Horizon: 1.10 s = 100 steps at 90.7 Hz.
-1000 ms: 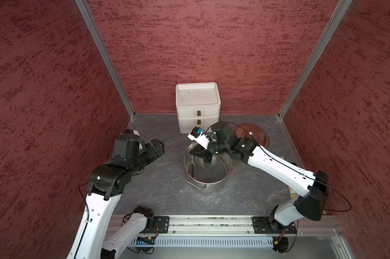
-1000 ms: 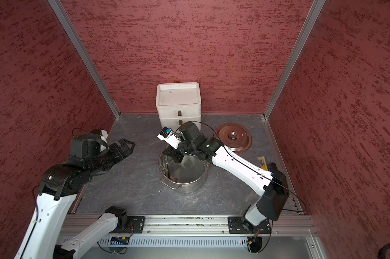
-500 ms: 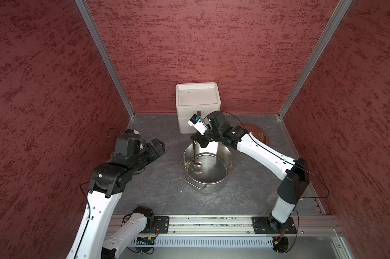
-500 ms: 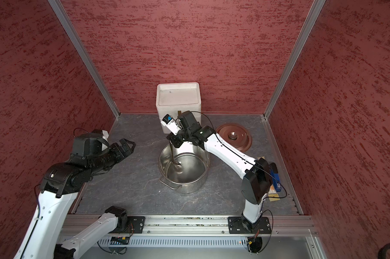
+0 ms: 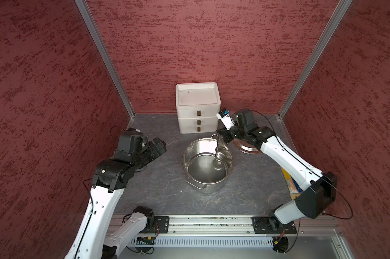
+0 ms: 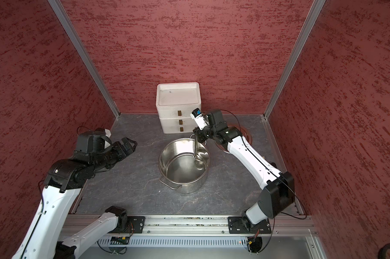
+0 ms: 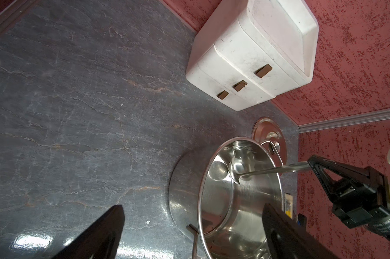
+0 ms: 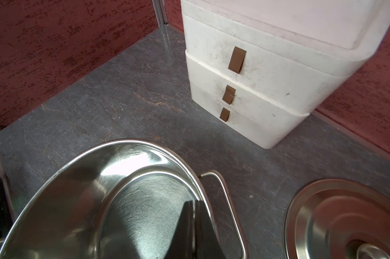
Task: Stir the soup with a spoon
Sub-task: Stir the soup in the pan with a stick.
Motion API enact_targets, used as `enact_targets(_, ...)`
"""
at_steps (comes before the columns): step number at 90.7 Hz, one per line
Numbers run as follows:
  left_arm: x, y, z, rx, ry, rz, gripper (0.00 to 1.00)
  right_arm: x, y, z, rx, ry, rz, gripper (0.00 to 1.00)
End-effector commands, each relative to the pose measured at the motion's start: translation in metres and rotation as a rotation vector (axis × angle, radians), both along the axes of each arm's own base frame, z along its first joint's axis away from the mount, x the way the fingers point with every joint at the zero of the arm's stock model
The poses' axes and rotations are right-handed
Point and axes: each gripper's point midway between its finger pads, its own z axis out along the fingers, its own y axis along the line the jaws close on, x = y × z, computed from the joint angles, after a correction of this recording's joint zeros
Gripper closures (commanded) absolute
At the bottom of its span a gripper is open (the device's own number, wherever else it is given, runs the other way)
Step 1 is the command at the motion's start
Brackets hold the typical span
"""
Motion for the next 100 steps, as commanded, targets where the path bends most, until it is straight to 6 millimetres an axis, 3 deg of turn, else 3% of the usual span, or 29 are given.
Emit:
enact_targets(1,0.005,0.0,0.003,0.007,-0.019,-0.009,0.0,-0.016,-0.018,0.012,-0.013,-0.03,-0.013,1.0)
enact_targets(26,0.006,-0.001,0.0,0.011,-0.014,-0.012,0.0,-0.078,-0.022,0.02,0.058,0.008,0.12,1.0)
enact_targets(56,0.01,-0.003,-0.001,0.006,-0.012,-0.017,0.0,-0.146,0.023,0.045,0.181,-0.002,0.406,1.0)
enact_targets(85,0.007,-0.002,0.001,-0.003,-0.021,-0.012,0.0,-0.16,0.101,0.052,0.177,-0.061,0.61,1.0)
enact_targets(94,0.004,-0.001,0.001,-0.003,-0.021,-0.013,0.0,-0.146,0.119,0.056,0.174,-0.066,0.601,1.0)
enact_targets(100,0.003,0.0,0.002,0.0,-0.026,-0.01,0.0,-0.126,0.136,0.04,0.151,-0.051,0.579,1.0)
